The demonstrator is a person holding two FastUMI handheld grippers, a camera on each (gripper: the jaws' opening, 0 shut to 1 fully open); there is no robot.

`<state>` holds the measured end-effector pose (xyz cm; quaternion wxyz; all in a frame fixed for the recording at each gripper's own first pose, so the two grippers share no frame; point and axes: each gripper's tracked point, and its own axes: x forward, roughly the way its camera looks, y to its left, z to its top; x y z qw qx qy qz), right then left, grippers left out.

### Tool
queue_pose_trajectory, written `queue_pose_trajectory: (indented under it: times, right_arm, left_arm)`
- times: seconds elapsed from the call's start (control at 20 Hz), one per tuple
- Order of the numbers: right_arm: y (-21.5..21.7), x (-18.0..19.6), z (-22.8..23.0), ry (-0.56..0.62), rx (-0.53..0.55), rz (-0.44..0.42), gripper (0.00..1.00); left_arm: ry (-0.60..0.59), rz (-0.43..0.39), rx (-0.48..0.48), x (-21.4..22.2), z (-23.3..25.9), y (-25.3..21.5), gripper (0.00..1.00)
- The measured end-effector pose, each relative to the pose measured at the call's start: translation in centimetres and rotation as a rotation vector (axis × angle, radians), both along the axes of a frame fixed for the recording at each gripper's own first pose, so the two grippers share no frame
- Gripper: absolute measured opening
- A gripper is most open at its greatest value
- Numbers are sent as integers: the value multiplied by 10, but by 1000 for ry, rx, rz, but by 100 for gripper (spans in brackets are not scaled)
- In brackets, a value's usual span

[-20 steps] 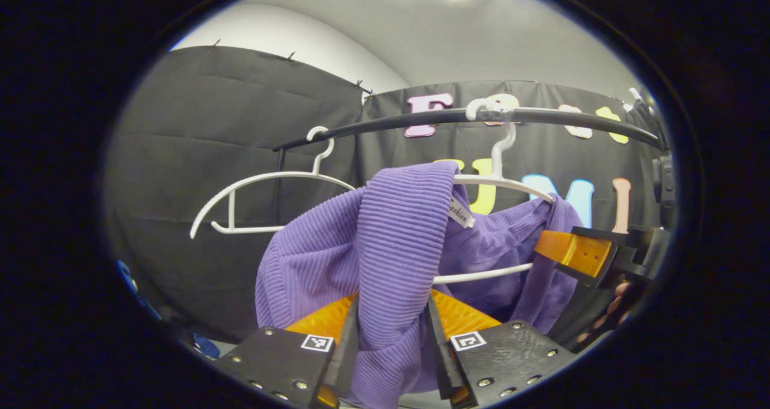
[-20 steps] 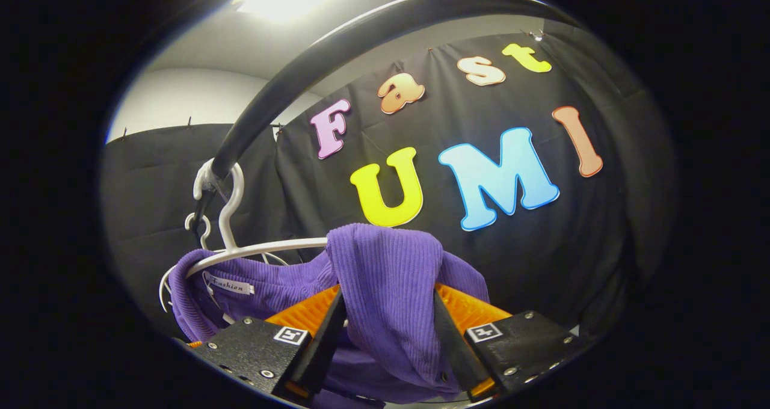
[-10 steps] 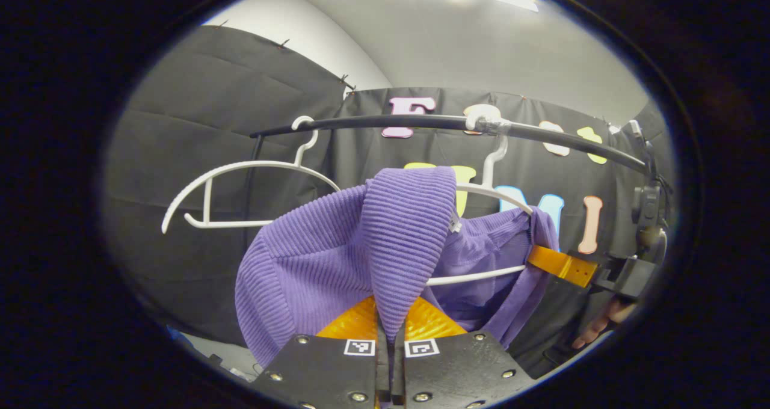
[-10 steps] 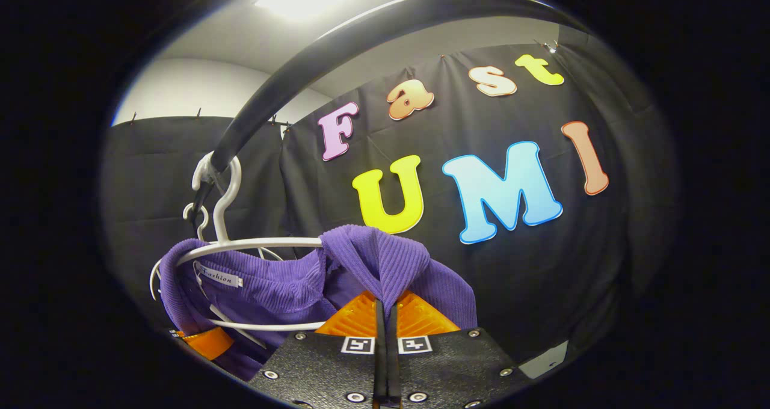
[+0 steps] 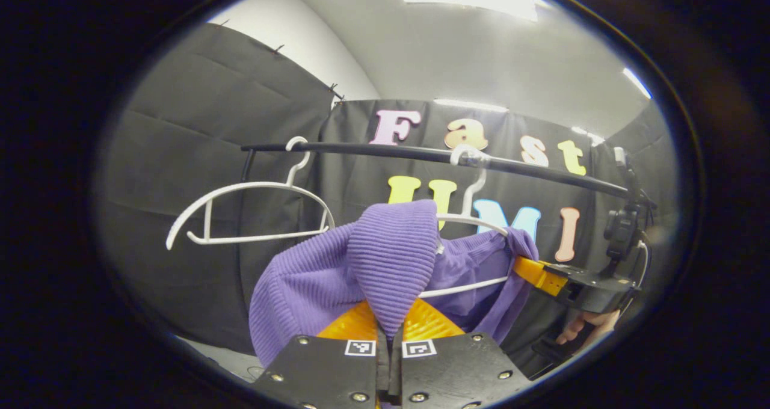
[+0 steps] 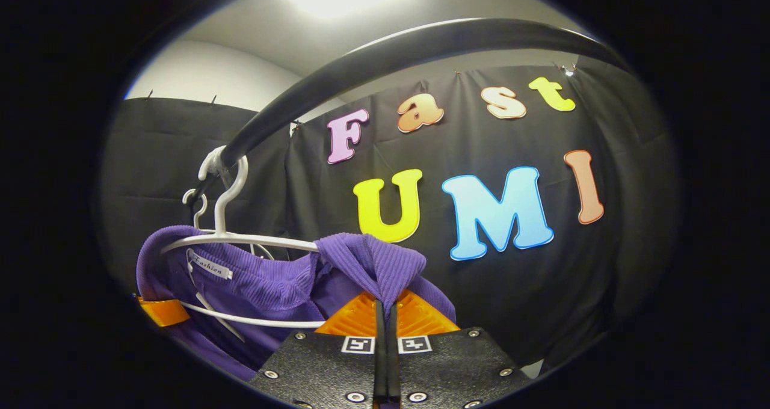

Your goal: Grasp the clothes on the hanger with both hands and then place them into the laundry hamper below.

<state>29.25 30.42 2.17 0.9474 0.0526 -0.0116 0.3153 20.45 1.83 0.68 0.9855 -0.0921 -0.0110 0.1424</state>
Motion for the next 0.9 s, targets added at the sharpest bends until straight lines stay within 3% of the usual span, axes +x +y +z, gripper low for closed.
queue_pose_trajectory:
  times: [0.1,0.15,0.2,0.25,0.35,0.4,0.45,0.55,0.6,0.8,0.9]
  right_arm:
    - [-5,6,3,-55,-37,-25,0]
    - [-8,8,6,-87,-57,-38,0]
    - [-11,9,8,-114,-74,-50,0]
    - [-14,6,8,-133,-87,-57,0]
    - [-17,6,10,-156,-97,-66,0]
    - [-20,10,11,-170,-103,-77,0]
    - [-23,15,14,-184,-107,-89,0]
    - [-26,19,16,-199,-113,-109,0]
    - [-26,17,15,-202,-117,-111,0]
    - [-34,21,24,-296,-166,-155,0]
    - [-32,26,25,-307,-170,-159,0]
  left_arm:
    - [-4,7,0,-9,7,7,5]
    - [-4,20,4,-14,10,15,1]
    - [-5,31,4,-19,14,22,5]
    - [-4,43,-6,-24,16,29,1]
    - [-10,63,-34,-35,19,39,1]
    - [-22,73,-34,-40,23,43,5]
    - [-28,90,-23,-42,26,51,1]
    - [-29,114,-3,-51,30,66,5]
    - [-29,123,-4,-54,31,74,1]
    - [-44,156,-3,-62,38,99,1]
    - [-49,166,28,-65,43,112,5]
